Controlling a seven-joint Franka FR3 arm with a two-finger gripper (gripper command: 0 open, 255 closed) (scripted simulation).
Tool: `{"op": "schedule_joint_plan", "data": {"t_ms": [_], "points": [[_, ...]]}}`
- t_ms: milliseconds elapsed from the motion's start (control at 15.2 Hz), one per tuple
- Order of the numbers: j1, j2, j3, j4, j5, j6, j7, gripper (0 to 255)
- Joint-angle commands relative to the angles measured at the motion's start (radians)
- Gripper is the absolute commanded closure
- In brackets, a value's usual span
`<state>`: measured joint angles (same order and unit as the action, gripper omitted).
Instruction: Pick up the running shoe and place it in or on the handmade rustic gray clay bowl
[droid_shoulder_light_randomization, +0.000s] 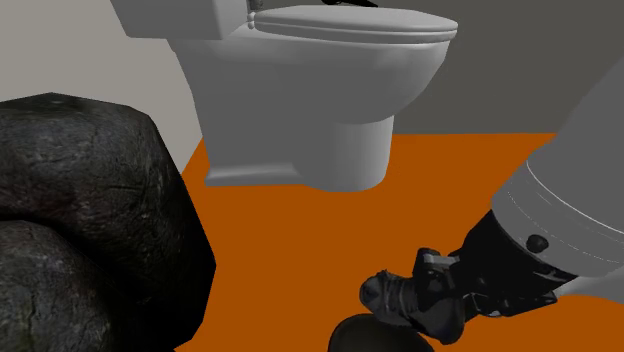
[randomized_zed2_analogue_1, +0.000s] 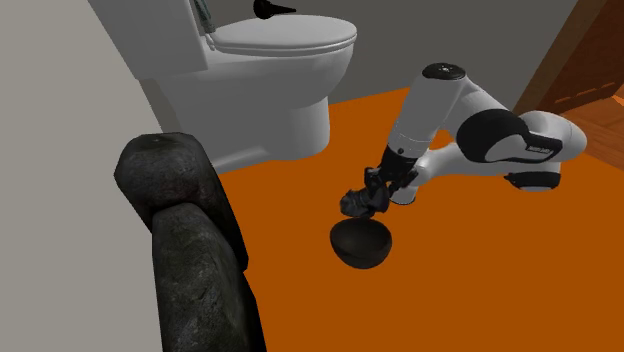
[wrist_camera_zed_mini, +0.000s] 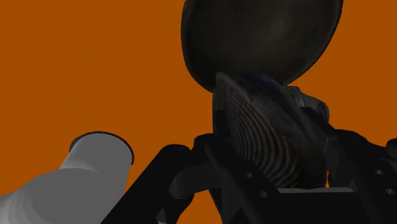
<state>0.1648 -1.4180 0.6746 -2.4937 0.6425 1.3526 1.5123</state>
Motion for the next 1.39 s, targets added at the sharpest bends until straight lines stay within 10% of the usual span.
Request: {"op": "schedule_joint_plan", "data": {"t_ms": [0, 1254, 1320], "points": [[0.010, -0.016, 0.014, -0.027, 0.015, 0.011, 0.001, 255], [0.069, -0.092, 0.122, -0.174, 0.118, 0.084, 0.007, 255], [0.069, -0.092, 0.122, -0.174, 0.118, 0.084, 0.007, 0]]}}
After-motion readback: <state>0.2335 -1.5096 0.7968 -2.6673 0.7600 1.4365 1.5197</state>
